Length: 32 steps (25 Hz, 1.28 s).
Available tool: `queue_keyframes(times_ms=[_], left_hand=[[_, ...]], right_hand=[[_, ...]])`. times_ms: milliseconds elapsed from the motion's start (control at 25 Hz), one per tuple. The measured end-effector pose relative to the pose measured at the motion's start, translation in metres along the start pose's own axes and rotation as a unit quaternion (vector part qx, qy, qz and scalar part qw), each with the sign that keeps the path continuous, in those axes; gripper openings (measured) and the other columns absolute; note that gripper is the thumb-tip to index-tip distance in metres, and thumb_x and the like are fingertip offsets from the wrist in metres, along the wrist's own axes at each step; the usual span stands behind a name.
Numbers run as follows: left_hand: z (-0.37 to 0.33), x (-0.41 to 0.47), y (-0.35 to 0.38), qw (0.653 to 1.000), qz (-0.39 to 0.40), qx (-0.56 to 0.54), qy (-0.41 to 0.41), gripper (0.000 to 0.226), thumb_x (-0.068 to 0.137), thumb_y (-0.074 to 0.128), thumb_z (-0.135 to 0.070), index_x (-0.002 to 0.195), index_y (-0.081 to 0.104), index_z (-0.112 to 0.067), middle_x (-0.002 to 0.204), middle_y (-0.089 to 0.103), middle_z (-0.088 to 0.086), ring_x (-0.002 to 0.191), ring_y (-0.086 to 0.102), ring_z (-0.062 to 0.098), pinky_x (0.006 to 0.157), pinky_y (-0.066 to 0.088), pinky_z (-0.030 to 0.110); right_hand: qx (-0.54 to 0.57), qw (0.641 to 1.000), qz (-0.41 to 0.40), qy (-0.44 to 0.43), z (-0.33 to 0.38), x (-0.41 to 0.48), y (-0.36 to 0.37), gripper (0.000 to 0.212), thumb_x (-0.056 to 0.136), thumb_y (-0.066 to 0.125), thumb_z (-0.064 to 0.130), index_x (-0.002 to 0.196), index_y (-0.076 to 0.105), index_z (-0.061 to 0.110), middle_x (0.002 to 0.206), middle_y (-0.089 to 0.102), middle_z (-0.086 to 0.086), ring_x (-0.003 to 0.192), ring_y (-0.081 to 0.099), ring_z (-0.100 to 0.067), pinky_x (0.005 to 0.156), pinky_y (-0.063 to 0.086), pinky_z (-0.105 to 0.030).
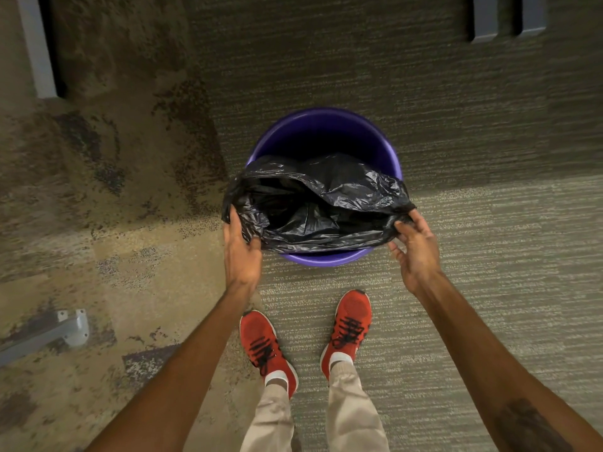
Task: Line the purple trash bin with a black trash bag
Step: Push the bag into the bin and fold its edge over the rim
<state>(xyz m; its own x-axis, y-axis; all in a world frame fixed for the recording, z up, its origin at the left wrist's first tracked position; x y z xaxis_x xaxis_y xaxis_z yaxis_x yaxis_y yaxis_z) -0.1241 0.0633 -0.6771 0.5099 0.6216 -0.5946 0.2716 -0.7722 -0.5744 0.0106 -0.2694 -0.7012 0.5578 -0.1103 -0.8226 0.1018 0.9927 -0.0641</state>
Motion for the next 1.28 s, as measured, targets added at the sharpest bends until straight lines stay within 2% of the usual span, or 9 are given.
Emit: queue_keyframes(times_ms=[80, 200, 360, 560, 680, 760, 920, 1040, 1280], left_hand=[[0.002, 0.008, -0.006, 1.0, -0.008, -0.006, -0.01, 0.096, 0.098, 0.051, -0.002, 0.148, 0.0, -0.065, 0.166, 0.017, 0.001, 0.136, 0.047, 0.044, 0.097, 0.051, 0.064], [0.002, 0.005, -0.003, 0.999, -0.001, -0.049, -0.022, 0.095, 0.092, 0.058, 0.007, 0.158, 0.013, -0.044, 0.155, 0.034, 0.003, 0.13, 0.053, 0.027, 0.103, 0.053, 0.052], [0.024, -0.011, 0.009, 0.984, 0.012, -0.146, -0.106, 0.105, 0.08, 0.077, -0.009, 0.16, 0.013, -0.03, 0.167, 0.021, 0.001, 0.148, 0.034, 0.026, 0.119, 0.035, 0.05], [0.044, -0.017, 0.025, 0.962, 0.062, -0.234, -0.127, 0.096, 0.074, 0.084, -0.007, 0.153, 0.032, -0.026, 0.156, 0.043, 0.008, 0.127, 0.06, 0.029, 0.099, 0.057, 0.044], [0.046, -0.015, 0.023, 0.978, 0.065, -0.171, -0.101, 0.118, 0.066, 0.091, -0.027, 0.157, 0.018, -0.038, 0.167, 0.024, -0.002, 0.131, 0.055, 0.028, 0.106, 0.051, 0.051], [0.034, -0.019, 0.018, 0.988, 0.076, -0.112, -0.069, 0.117, 0.075, 0.086, -0.014, 0.16, 0.008, -0.034, 0.168, 0.018, -0.003, 0.123, 0.057, 0.029, 0.104, 0.051, 0.051], [0.023, -0.018, 0.014, 0.997, 0.071, -0.032, -0.024, 0.108, 0.084, 0.074, 0.003, 0.162, 0.004, -0.022, 0.168, 0.013, 0.002, 0.149, 0.03, 0.025, 0.118, 0.036, 0.041], [0.019, -0.014, 0.015, 0.998, 0.055, -0.001, -0.002, 0.106, 0.085, 0.074, -0.001, 0.162, 0.005, -0.026, 0.167, 0.016, 0.002, 0.142, 0.042, 0.034, 0.114, 0.042, 0.051], [0.005, 0.0, 0.013, 0.997, 0.028, 0.062, 0.027, 0.09, 0.094, 0.062, -0.002, 0.161, 0.009, -0.029, 0.167, 0.016, 0.005, 0.121, 0.061, 0.026, 0.109, 0.047, 0.041]], right_hand=[[-0.022, 1.0, 0.007, -0.01, 0.005, 0.004, 0.003, 0.052, 0.101, 0.049, 0.001, 0.147, 0.05, 0.025, 0.133, 0.065, 0.002, 0.111, 0.066, -0.013, 0.075, 0.052, -0.025], [-0.02, 1.0, 0.005, 0.004, 0.002, 0.011, 0.001, 0.052, 0.099, 0.049, -0.004, 0.144, 0.053, 0.022, 0.135, 0.064, -0.004, 0.105, 0.067, -0.013, 0.071, 0.054, -0.022], [0.019, 1.0, 0.004, 0.017, -0.003, 0.0, -0.005, 0.055, 0.092, 0.056, -0.01, 0.139, 0.054, 0.02, 0.129, 0.066, -0.003, 0.102, 0.064, -0.015, 0.079, 0.051, -0.03], [0.068, 0.996, 0.037, 0.049, -0.022, 0.0, -0.01, 0.064, 0.089, 0.057, -0.015, 0.141, 0.051, 0.021, 0.135, 0.063, -0.006, 0.106, 0.064, -0.021, 0.091, 0.056, -0.039], [0.05, 0.997, 0.033, 0.053, -0.031, 0.001, -0.009, 0.068, 0.09, 0.056, -0.014, 0.148, 0.046, 0.021, 0.131, 0.066, 0.001, 0.113, 0.065, -0.021, 0.094, 0.056, -0.04], [0.026, 0.998, 0.037, 0.051, -0.036, -0.001, -0.004, 0.078, 0.091, 0.056, -0.014, 0.156, 0.034, 0.023, 0.139, 0.061, 0.003, 0.112, 0.065, -0.019, 0.093, 0.054, -0.038], [-0.003, 0.999, 0.033, 0.04, -0.039, 0.003, 0.001, 0.077, 0.094, 0.05, -0.012, 0.157, 0.031, 0.027, 0.143, 0.057, 0.002, 0.111, 0.065, -0.02, 0.093, 0.053, -0.039], [-0.007, 0.999, 0.026, 0.034, -0.036, 0.005, 0.002, 0.076, 0.096, 0.047, -0.011, 0.158, 0.027, 0.028, 0.143, 0.053, 0.001, 0.102, 0.063, -0.013, 0.077, 0.054, -0.029], [-0.017, 1.0, -0.003, 0.016, -0.018, 0.014, 0.002, 0.084, 0.097, 0.041, -0.014, 0.16, 0.014, 0.035, 0.158, 0.041, -0.004, 0.127, 0.058, -0.023, 0.107, 0.047, -0.052]])
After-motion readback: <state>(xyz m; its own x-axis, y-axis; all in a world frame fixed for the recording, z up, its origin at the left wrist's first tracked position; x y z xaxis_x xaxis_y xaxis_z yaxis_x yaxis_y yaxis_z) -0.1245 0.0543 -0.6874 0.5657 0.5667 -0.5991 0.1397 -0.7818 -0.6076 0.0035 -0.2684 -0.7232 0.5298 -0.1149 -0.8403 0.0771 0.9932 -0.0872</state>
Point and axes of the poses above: each hand's wrist, its own x-axis towards the middle knuckle, its own y-axis out of the palm, z = x × y, the point moved 10 cm from there along x, towards the middle knuckle
